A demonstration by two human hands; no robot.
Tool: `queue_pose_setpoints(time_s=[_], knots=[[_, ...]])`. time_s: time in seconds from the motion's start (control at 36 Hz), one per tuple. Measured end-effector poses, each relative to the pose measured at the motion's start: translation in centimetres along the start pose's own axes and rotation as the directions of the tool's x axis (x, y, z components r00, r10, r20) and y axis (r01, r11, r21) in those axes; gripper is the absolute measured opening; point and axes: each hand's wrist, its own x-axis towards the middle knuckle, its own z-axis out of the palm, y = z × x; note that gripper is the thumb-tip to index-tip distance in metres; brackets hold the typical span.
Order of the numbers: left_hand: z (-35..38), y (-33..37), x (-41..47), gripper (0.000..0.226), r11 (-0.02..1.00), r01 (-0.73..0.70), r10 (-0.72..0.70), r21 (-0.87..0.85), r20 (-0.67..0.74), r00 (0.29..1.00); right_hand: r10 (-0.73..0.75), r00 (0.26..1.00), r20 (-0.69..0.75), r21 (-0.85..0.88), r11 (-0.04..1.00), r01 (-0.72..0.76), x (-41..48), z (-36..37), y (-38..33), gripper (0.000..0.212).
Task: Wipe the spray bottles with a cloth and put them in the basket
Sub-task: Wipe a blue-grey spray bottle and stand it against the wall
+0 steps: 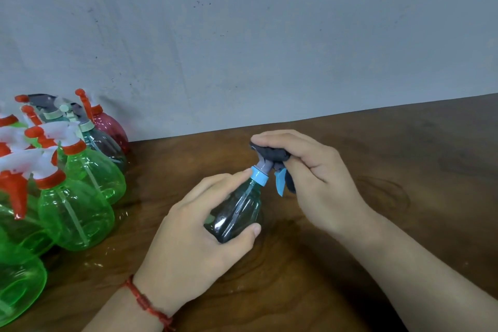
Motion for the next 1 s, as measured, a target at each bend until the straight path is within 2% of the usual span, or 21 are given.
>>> queue_pose_setpoints(time_s=[0.08, 0.17, 0.25, 0.33, 0.42, 0.47, 0.53, 0.58, 0.61, 0.64, 0.69, 0.81, 0.86, 0.94, 1.0], knots=[[0.1, 0.1, -0.1, 0.072, 0.996, 0.023, -0.025, -0.09, -0.021, 0.999, 0.018, 1.0, 0.005, -0.044, 0.999, -0.018, 0.4, -0.7, 0.4, 0.05], [0.1, 0.1, 0.1, 0.07, 0.982, 0.052, -0.06, -0.18, -0.038, 0.997, 0.142, 0.99, -0.021, -0.047, 0.989, -0.143, 0.6, -1.1, 1.2, 0.046], [-0.1, 0.1, 0.2, 0.068, 0.962, 0.097, -0.109, -0.256, -0.034, 0.993, 0.314, 0.946, -0.082, 0.058, 0.949, -0.31, 1.1, -1.5, 1.5, 0.045], [-0.3, 0.0, 0.5, 0.065, 0.915, 0.159, -0.19, -0.371, -0.049, 0.981, 0.441, 0.888, -0.128, 0.204, 0.888, -0.412, 1.7, -1.3, 1.3, 0.046], [0.1, -0.1, 0.9, 0.061, 0.795, 0.247, -0.297, -0.554, 0.001, 0.955, 0.529, 0.83, -0.178, 0.358, 0.82, -0.446, 1.6, -0.9, 1.2, 0.044], [0.3, -0.2, 0.9, 0.061, 0.732, 0.29, -0.335, -0.617, 0.044, 0.941, 0.439, 0.855, -0.274, 0.355, 0.873, -0.335, 1.2, -0.6, 1.0, 0.045], [0.6, -0.2, 0.9, 0.058, 0.726, 0.301, -0.344, -0.618, 0.052, 0.938, 0.217, 0.933, -0.288, 0.218, 0.963, -0.156, 0.8, -0.1, 1.0, 0.049], [0.7, -0.2, 0.9, 0.061, 0.741, 0.288, -0.339, -0.607, 0.032, 0.94, -0.049, 0.989, -0.142, -0.115, 0.993, 0.033, 0.2, 0.6, 1.3, 0.055], [0.8, -0.2, 0.9, 0.06, 0.745, 0.277, -0.341, -0.606, 0.011, 0.94, -0.121, 0.992, -0.019, -0.284, 0.952, 0.111, 0.0, 1.0, 1.7, 0.056], [0.8, 0.0, 0.9, 0.059, 0.742, 0.266, -0.346, -0.615, -0.011, 0.938, -0.13, 0.988, 0.084, -0.393, 0.907, 0.153, -0.2, 1.2, 1.9, 0.055], [0.9, 0.1, 0.8, 0.059, 0.73, 0.244, -0.357, -0.639, -0.051, 0.933, -0.108, 0.981, 0.159, -0.454, 0.875, 0.17, -0.3, 1.5, 1.9, 0.052], [0.6, 0.2, 0.7, 0.064, 0.679, 0.2, -0.39, -0.706, -0.116, 0.914, -0.135, 0.983, 0.125, -0.382, 0.908, 0.173, -0.6, 1.8, 1.4, 0.053], [0.5, 0.2, 0.9, 0.064, 0.666, 0.187, -0.397, -0.722, -0.131, 0.908, -0.122, 0.99, 0.076, -0.29, 0.947, 0.139, -0.8, 1.8, 1.5, 0.052], [0.3, -0.1, 0.9, 0.065, 0.711, 0.174, -0.38, -0.681, -0.165, 0.91, 0.035, 0.991, -0.128, 0.035, 0.999, -0.031, -0.7, 1.5, 1.3, 0.049], [0.2, -0.3, 0.9, 0.061, 0.755, 0.155, -0.339, -0.638, -0.177, 0.924, 0.179, 0.955, -0.235, 0.258, 0.959, -0.116, -0.2, 1.0, 0.6, 0.048]])
